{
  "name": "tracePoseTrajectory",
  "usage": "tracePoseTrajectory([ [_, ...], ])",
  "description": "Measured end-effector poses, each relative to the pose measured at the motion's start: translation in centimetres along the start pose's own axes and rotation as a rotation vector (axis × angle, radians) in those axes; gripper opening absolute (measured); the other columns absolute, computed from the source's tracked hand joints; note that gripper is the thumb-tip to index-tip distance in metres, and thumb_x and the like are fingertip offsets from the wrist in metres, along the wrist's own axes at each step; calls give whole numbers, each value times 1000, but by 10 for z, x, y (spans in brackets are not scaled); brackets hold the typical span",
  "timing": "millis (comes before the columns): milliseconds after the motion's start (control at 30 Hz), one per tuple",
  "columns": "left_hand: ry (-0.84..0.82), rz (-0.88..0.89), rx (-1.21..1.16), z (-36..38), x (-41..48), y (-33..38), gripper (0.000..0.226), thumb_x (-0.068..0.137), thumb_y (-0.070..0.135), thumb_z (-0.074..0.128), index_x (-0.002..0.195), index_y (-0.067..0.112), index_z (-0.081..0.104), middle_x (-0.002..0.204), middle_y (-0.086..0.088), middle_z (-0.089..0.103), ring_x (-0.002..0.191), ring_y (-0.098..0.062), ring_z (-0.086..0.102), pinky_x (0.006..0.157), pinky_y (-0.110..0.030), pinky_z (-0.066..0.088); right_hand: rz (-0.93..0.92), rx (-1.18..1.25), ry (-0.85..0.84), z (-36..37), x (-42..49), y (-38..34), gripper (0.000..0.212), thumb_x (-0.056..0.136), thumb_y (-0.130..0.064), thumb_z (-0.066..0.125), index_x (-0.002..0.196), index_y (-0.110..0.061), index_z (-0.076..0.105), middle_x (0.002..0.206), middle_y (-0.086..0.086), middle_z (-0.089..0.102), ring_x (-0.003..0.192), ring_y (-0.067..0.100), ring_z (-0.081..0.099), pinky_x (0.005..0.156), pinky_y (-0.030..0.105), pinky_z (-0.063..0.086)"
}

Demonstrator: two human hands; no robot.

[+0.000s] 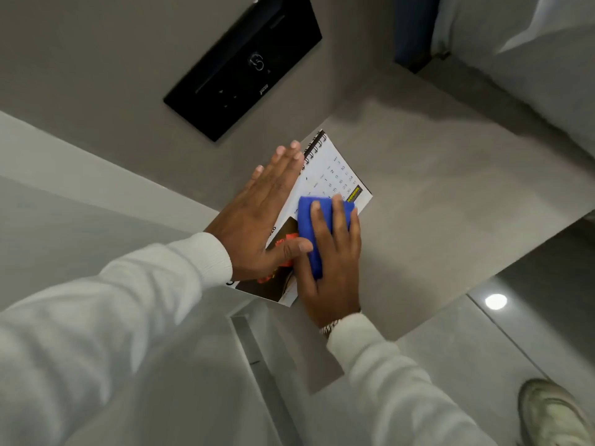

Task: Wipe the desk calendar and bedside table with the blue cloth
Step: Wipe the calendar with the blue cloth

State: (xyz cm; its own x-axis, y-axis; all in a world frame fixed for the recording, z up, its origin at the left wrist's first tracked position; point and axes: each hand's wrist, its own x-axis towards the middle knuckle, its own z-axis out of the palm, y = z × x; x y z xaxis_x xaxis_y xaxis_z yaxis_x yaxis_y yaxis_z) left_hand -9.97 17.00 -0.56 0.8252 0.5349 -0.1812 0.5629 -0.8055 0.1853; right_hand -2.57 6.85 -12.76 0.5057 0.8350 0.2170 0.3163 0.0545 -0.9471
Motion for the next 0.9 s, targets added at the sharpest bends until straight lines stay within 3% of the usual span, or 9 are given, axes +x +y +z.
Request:
tracePoseTrajectory([
  [100, -4, 11, -22, -1, 0, 2, 100, 83, 75, 29, 153, 13, -7, 166, -5, -8, 153, -18, -10, 125, -50, 6, -24, -31, -33, -1, -5, 1, 61, 96, -24, 50, 149, -34, 22, 160, 5, 16, 151, 27, -3, 123, 40, 3],
  [200, -2, 6, -22, 1, 0, -1, 103, 81, 79, 27, 154, 16, -9, 166, -3, -10, 153, -16, -10, 125, -45, 2, -32, -44, 6, -5, 21, 1, 54, 97, -22, 48, 148, -28, 30, 160, 5, 18, 150, 35, 3, 122, 28, -3],
  [267, 0, 1, -17, 1, 1, -1, 103, 80, 81, 24, 153, 18, -10, 166, -2, -10, 153, -15, -10, 125, -43, 0, 9, -70, 37, -6, 37, 2, 58, 97, -19, 49, 149, -30, 25, 161, 4, 16, 150, 36, 7, 120, 23, -8],
  [433, -2, -8, 2, 0, 0, 1, 101, 79, 82, 21, 152, 22, -13, 166, 0, -11, 153, -14, -11, 125, -42, -1, 65, -63, 21, -1, 8, -4, 58, 95, -15, 54, 146, -25, 29, 159, 6, 18, 149, 38, 7, 121, 41, 3],
  [600, -7, -5, 3, -1, 1, 1, 101, 79, 82, 18, 152, 21, -13, 166, -2, -10, 153, -15, -11, 125, -44, 0, 17, -53, 65, 1, 22, -11, 54, 97, -20, 49, 147, -28, 31, 159, -1, 14, 150, 34, 3, 121, 29, -3],
  [667, -2, -2, -3, 0, 1, 1, 101, 79, 82, 19, 152, 20, -14, 166, -2, -10, 153, -16, -10, 125, -46, 0, 29, -63, 123, 1, 42, -9, 58, 96, -15, 49, 148, -31, 27, 158, -2, 15, 150, 28, 3, 123, 31, -3],
  [800, 0, -5, 15, -1, 1, 2, 99, 80, 81, 19, 152, 21, -13, 165, -3, -9, 153, -16, -10, 125, -48, 2, 118, -61, 139, 3, 21, -1, 60, 95, -10, 53, 148, -22, 27, 157, 0, 15, 149, 6, -5, 122, 49, 9],
  [900, -8, -1, 9, -3, 0, 4, 100, 81, 80, 20, 152, 17, -9, 166, -4, -9, 153, -17, -9, 125, -48, 2, 111, -43, 30, 7, -13, -1, 59, 96, -14, 53, 148, -25, 28, 159, 1, 16, 151, 31, 5, 121, 50, 10],
])
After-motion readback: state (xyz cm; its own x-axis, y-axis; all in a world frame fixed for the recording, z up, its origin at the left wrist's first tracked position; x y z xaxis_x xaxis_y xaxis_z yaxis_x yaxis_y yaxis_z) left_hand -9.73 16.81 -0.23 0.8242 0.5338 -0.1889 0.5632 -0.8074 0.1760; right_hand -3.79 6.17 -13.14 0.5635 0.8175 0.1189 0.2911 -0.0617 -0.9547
